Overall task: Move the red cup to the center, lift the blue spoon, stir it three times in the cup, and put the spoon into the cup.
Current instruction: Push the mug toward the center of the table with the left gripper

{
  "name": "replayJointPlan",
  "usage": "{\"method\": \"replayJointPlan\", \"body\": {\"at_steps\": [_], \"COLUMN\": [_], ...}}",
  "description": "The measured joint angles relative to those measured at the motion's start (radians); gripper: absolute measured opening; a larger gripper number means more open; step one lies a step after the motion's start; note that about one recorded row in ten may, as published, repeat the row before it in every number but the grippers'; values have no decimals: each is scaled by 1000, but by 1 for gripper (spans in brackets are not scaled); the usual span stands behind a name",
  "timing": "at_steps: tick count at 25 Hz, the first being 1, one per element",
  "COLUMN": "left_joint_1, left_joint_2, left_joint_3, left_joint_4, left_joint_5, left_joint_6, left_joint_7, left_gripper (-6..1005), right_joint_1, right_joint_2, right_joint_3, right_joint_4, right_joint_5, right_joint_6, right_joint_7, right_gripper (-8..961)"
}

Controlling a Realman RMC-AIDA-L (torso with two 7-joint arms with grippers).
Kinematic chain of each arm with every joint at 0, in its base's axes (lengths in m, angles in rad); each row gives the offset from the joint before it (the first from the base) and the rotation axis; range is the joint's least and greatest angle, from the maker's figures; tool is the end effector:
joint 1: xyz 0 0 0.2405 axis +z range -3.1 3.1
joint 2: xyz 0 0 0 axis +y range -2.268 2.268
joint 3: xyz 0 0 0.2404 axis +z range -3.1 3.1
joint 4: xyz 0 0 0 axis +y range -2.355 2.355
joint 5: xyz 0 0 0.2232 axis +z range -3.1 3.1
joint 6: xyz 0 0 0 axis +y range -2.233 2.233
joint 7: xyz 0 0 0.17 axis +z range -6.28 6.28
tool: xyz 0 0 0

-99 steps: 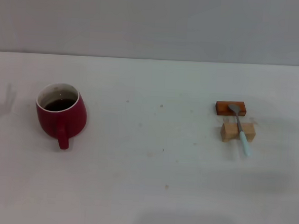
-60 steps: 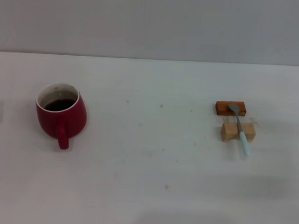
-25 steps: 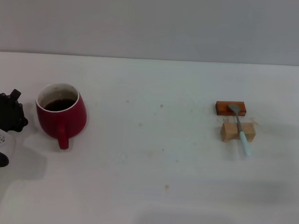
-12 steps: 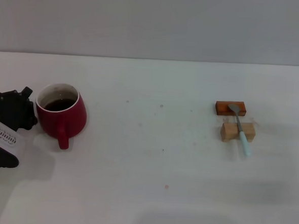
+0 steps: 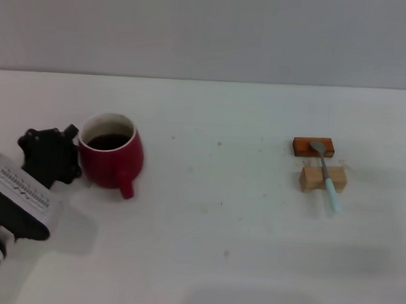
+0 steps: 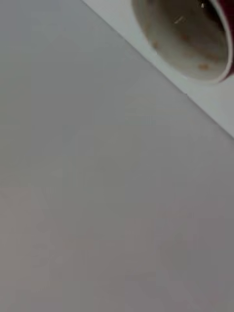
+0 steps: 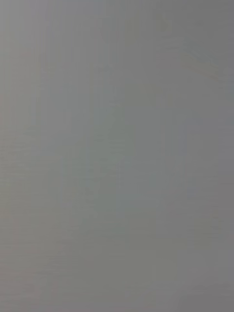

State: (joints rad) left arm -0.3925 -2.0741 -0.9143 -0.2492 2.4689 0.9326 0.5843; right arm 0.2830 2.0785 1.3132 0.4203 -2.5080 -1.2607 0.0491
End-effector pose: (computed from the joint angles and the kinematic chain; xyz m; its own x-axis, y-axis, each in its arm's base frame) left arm -0.3324 0.3512 -0.0535 0.9993 -0.0273 0.0246 0.0166 -0.2612 -0.9652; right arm 0.3142 0.3498 0.0569 0.6451 0.3210 -0.6934 -0.7520 0.1057 -0.6506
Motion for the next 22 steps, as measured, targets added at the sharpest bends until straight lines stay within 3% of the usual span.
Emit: {"method": "replayJointPlan", "body": {"at_steps": [11,22], "left_joint_1": [8,-90], "left_joint_2": [-3,8], "left_joint_3": [93,25], "left_joint_4": [-45,56], "left_joint_5": [-3,-9], "left_joint_6": [-8,-54], "left_joint_7": [20,30], "left_gripper": [3,4], "right_joint_1": [-3,-4], "right_joint_2": [0,0], "right_joint_3": [-2,-2], "right_joint_4": [14,17], "right_joint_5": [0,0], "right_joint_6": [0,0], "right_joint_7": [0,0], "right_gripper": [782,783]}}
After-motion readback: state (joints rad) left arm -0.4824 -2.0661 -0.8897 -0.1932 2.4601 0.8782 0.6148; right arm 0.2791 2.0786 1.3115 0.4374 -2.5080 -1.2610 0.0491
